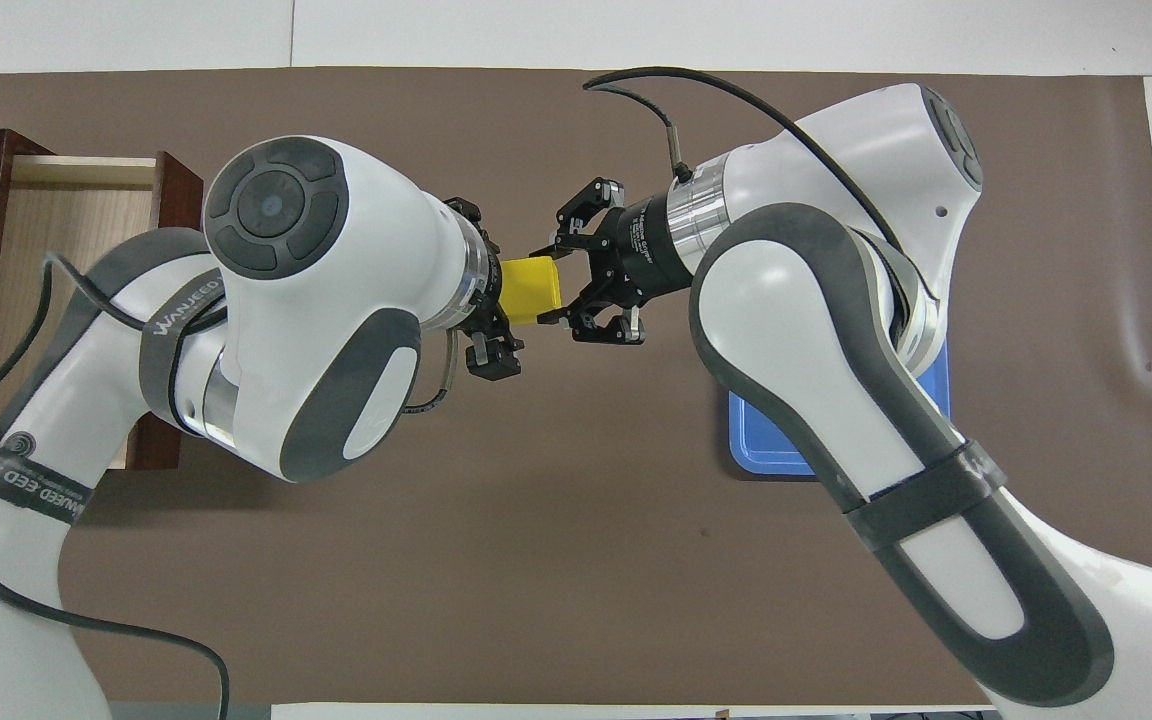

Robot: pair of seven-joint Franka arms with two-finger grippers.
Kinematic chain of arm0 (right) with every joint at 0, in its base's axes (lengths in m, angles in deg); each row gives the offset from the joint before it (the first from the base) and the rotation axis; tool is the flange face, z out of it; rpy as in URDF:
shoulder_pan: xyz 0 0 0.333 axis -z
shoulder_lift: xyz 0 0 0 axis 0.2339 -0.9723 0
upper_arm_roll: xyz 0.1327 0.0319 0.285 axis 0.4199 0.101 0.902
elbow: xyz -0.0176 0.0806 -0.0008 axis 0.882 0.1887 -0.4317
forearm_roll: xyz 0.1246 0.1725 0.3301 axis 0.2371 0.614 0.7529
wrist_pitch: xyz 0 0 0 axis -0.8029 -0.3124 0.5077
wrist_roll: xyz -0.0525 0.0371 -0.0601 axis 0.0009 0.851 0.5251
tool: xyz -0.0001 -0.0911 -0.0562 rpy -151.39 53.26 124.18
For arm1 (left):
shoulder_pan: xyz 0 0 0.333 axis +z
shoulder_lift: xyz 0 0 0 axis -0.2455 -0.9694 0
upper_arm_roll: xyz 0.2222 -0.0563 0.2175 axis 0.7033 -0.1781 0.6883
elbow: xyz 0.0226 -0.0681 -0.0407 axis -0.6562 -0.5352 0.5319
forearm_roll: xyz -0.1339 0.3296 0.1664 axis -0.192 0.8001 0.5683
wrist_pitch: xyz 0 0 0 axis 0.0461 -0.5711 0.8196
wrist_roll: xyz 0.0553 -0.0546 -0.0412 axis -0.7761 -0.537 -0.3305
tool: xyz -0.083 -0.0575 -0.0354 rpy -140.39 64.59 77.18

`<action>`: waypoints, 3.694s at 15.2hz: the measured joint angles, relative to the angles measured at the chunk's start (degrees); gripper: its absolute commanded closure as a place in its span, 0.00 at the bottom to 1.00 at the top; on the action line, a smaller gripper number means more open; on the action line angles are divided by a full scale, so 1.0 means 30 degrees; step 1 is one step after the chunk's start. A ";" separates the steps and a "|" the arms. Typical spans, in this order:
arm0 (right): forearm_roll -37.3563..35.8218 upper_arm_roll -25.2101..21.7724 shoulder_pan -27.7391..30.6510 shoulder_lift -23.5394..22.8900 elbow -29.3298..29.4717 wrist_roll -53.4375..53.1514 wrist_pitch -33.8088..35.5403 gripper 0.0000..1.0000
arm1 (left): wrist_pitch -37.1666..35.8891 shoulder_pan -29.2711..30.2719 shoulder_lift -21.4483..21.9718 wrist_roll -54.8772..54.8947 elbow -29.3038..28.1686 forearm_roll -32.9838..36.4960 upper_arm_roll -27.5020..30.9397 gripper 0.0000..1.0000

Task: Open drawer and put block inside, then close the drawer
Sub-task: 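Grasp the yellow block with the left gripper from the right gripper, then carry the block into the drawer with the left gripper while the right gripper retracts, then open the left gripper to release the block inside the drawer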

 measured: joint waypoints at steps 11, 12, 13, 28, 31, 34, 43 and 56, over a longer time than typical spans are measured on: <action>-0.0002 0.0000 -0.0002 -0.0004 -0.0147 0.0101 0.0270 1.00 | 0.0384 -0.0491 -0.0098 0.0202 0.0012 0.0004 0.0141 1.00; -0.0002 0.0000 -0.0002 -0.0004 -0.0148 0.0082 0.0270 1.00 | 0.0382 -0.0491 -0.0099 0.0208 0.0012 0.0004 0.0142 1.00; -0.0002 0.0000 -0.0002 -0.0004 -0.0149 0.0046 0.0270 0.32 | 0.0376 -0.0491 -0.0099 0.0215 0.0013 0.0004 0.0143 1.00; -0.3827 -0.0781 0.4188 0.0762 0.2076 0.4142 0.5371 0.00 | -0.2322 0.1781 0.0197 0.5778 0.0223 0.0034 0.0656 1.00; -0.6552 -0.0864 0.5697 0.1150 0.3041 1.0196 0.8764 0.00 | -0.3701 0.5048 0.0440 1.0211 0.0227 0.0033 0.0765 1.00; -0.9667 -0.0883 0.5972 0.1965 0.3318 1.6423 1.0820 0.00 | -0.3891 0.8269 0.0480 1.3713 0.0232 0.0162 0.0844 1.00; -1.6480 -0.0453 0.6711 0.5150 0.3230 3.0323 1.2917 0.00 | -0.2508 1.2611 0.1096 1.7401 -0.1696 0.0451 0.0831 1.00; -1.6781 0.1562 0.9995 0.6633 -0.0218 3.1976 1.1212 0.00 | -0.1631 1.2265 0.3655 1.6446 -0.4834 0.0812 0.0420 0.00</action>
